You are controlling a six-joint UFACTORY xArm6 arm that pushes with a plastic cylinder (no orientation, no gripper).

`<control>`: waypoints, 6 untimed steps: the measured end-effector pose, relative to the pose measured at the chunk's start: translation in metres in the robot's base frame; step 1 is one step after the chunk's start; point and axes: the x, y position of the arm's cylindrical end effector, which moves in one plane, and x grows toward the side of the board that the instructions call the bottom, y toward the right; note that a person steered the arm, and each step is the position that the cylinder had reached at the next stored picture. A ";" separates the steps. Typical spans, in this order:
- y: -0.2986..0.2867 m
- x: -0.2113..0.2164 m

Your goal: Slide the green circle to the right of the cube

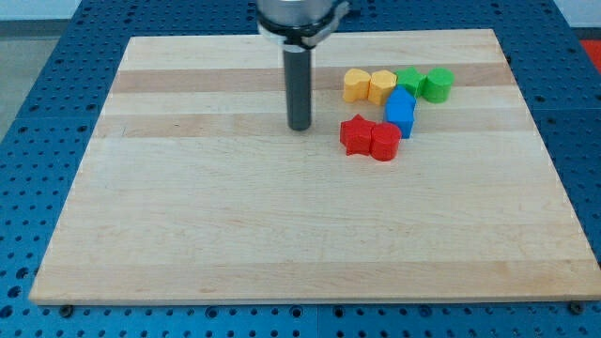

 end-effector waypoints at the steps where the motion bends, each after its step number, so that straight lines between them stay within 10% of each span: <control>1: -0.040 -0.015; 6: 0.033 -0.129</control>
